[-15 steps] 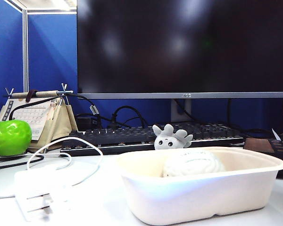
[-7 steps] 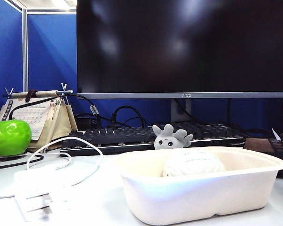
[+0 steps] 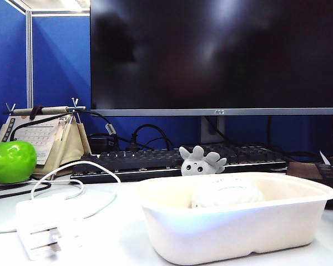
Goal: Place the tilting octopus upright.
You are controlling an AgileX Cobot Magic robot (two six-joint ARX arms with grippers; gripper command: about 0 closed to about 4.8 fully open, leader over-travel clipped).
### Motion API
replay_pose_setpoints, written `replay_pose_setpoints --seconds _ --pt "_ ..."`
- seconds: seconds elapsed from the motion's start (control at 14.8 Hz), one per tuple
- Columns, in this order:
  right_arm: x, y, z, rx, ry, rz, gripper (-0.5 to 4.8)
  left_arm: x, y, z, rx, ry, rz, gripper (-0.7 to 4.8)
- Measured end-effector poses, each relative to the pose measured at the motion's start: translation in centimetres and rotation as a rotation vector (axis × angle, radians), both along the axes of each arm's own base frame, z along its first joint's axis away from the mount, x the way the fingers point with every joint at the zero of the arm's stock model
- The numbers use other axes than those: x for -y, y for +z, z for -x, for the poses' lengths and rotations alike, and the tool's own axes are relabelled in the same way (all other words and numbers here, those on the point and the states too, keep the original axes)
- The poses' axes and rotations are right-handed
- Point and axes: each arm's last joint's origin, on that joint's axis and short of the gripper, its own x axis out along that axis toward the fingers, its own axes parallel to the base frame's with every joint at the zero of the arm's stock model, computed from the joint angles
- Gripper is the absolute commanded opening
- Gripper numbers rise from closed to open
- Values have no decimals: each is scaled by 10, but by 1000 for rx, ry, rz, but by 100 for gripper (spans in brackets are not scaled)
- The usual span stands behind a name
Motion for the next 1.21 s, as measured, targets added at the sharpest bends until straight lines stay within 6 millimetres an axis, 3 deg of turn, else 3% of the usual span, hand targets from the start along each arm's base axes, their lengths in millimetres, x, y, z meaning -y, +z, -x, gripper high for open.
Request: replay_pose_setpoints --seconds 0.2,0.34,0.47,0.61,0.81,0.94,1.01,1.21 --pt "-19 -33 -12 -79 88 10 -5 23 -14 -12 -47 -68 -12 -3" --pt "-41 -68 -15 -122 182 16 2 31 -20 -17 -52 -87 -15 -3" --pt "-56 -97 -20 -108 231 27 93 37 -28 -23 -81 -101 -22 -3" --pt "-70 -122 -29 -133 275 35 128 44 -39 -31 -117 -111 -35 -3" --pt "-82 -143 -49 -148 294 46 215 61 -62 -44 -196 -145 -65 -2" --pt "-83 -155 -61 -153 267 63 216 76 -81 -51 -258 -175 -91 1" --pt "-88 -160 -64 -161 281 65 217 81 -88 -55 -275 -183 -97 73" --pt "-90 -171 -72 -173 254 96 257 90 -116 -71 -337 -176 -132 78"
